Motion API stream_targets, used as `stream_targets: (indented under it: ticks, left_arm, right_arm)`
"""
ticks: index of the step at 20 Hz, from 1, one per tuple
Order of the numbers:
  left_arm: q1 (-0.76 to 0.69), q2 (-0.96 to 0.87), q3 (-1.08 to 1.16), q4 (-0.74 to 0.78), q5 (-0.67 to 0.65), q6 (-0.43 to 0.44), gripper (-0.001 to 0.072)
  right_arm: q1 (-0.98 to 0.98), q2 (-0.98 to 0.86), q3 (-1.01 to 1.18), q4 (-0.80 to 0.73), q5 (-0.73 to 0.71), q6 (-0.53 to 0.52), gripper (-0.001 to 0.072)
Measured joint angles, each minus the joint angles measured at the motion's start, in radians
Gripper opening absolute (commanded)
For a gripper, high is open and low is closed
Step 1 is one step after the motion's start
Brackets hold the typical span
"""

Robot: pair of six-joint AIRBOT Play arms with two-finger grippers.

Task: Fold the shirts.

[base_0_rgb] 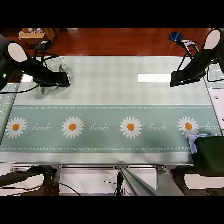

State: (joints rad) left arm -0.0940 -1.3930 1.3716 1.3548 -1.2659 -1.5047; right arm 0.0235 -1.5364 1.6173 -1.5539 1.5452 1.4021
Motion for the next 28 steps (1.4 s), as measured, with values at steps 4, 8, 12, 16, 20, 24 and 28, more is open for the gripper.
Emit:
stream_targets:
  ticks: [4,8,12,16,20,24,28]
  left_arm:
    - [0.0,0.0,0.0,0.0,0.0,0.0,0.072]
    - [0.0,0.0,0.0,0.0,0.0,0.0,0.072]
    - [0.0,0.0,0.0,0.0,0.0,0.0,0.072]
    - [0.0,0.0,0.0,0.0,0.0,0.0,0.072]
    - [0.0,0.0,0.0,0.0,0.0,0.0,0.072]
    - [0.0,0.0,0.0,0.0,0.0,0.0,0.072]
    - [0.0,-0.003,0.0,0.0,0.01,0.0,0.072]
  right_arm:
    - [0.0,0.0,0.0,0.0,0.0,0.0,0.0612]
    - [0.0,0.0,0.0,0.0,0.0,0.0,0.0612]
    - [0.0,0.0,0.0,0.0,0.0,0.0,0.0612]
    - [0.0,0.0,0.0,0.0,0.0,0.0,0.0613]
    - [0.0,0.0,0.0,0.0,0.0,0.0,0.0612]
    - [0.0,0.0,0.0,0.0,-0.007,0.0,0.0612]
    - [0.0,0.0,0.0,0.0,-0.043,0.0,0.0612]
